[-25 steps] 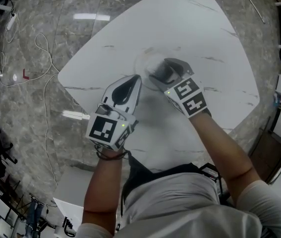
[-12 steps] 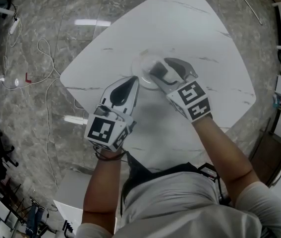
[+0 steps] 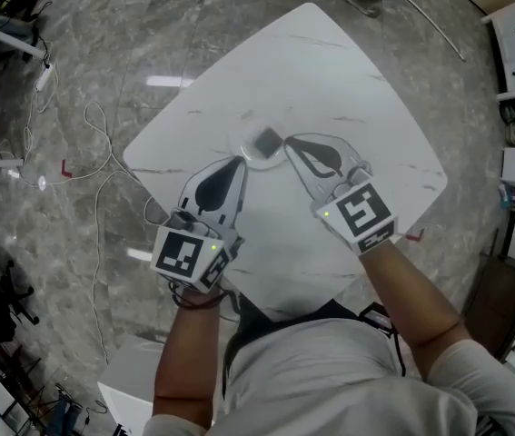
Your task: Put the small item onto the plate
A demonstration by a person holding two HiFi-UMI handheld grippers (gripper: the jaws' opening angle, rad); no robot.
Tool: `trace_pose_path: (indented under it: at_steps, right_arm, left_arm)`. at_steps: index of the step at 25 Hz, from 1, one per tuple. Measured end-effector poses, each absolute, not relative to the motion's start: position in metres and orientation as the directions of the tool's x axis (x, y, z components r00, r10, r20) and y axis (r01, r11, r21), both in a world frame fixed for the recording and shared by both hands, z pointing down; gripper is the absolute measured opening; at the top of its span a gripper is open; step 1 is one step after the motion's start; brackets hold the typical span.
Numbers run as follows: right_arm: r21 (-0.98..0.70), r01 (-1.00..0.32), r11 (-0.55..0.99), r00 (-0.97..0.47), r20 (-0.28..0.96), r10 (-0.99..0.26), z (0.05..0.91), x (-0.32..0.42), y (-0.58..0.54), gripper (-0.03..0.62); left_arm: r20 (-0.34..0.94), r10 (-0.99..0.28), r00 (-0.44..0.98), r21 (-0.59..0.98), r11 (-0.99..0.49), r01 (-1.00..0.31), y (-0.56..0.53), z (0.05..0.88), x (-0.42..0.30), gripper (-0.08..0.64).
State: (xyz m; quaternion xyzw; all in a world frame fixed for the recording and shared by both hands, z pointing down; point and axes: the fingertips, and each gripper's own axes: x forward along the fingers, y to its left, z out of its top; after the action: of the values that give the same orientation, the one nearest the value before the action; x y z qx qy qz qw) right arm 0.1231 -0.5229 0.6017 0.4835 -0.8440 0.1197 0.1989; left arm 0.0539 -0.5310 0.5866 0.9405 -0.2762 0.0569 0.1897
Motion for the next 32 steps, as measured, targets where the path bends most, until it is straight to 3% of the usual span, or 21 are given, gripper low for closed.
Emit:
trace_pose_path:
  at_steps: [13,21,32]
  right_arm:
    - [-0.002,-0.789,0.614,-0.598,0.226,-0.769,0.378,0.120,-0.401,0.003]
    - [0.008,-0.805,0.593,-0.591,0.070,-0.804,0.280,0.097,-0.365,0.002]
    - [0.019,-0.852,0.524,-0.524,0.000,-0.852,0.216,0.067,-0.320,0.002]
  left_arm:
    - [0.029,-0.570,0.821,0.210,-0.800,-0.563,-0.406,0.347,0.047,0.006]
    - [0.012,-0.576,0.817,0.117,-0.811,-0.573,-0.374,0.283,0.027,0.006]
    - [-0.032,-0.499,0.866,0.079,-0.865,-0.496,-0.343,0.221,0.010,0.006]
